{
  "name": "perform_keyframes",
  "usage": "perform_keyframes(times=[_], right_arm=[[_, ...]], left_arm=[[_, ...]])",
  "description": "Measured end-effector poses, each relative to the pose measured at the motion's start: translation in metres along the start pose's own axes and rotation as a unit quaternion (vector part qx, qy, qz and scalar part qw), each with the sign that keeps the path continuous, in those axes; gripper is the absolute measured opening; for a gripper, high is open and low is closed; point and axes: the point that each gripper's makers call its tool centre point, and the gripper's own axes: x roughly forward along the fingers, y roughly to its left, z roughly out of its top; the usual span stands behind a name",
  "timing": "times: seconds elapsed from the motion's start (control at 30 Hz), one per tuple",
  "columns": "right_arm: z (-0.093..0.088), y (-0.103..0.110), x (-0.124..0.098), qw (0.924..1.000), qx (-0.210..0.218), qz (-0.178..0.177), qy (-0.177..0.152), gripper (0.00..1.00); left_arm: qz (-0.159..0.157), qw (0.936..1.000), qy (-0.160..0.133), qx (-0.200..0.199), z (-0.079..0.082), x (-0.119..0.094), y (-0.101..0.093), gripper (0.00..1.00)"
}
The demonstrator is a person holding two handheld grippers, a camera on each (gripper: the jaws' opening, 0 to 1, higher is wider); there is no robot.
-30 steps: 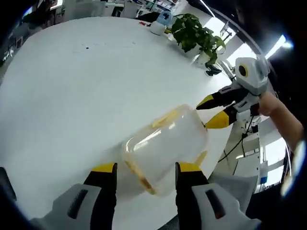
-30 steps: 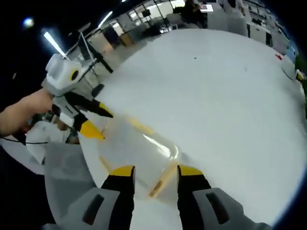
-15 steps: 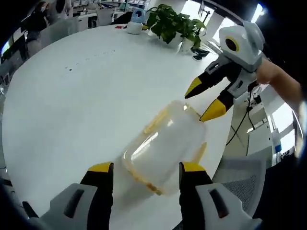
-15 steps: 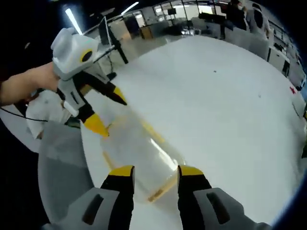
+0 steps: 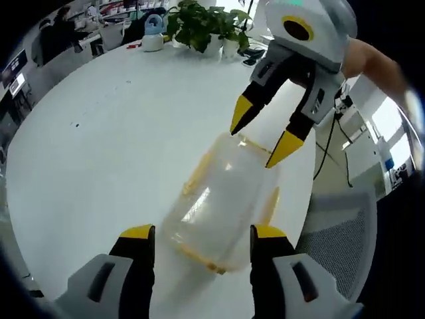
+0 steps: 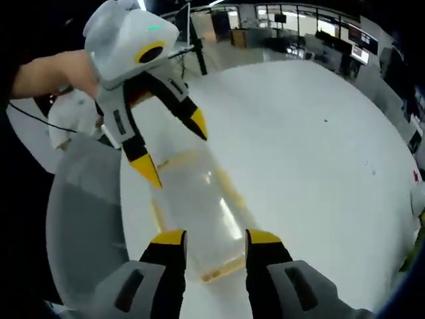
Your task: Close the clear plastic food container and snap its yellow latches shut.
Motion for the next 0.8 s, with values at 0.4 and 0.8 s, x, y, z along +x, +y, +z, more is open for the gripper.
perform_keyframes(times=[0.4, 0.8], right_arm=[[-0.001, 0.008, 0.011, 0.9984, -0.046, 0.016, 0.028, 0.34], [-0.002, 0.016, 0.022, 0.993, -0.101, 0.033, 0.051, 0.33]], left_arm=[[-0.009, 0.9983, 0.014, 0.056, 0.002, 0.007, -0.011, 0.6], [-0.011, 0.9952, 0.026, 0.093, 0.004, 0.013, -0.013, 0.6]])
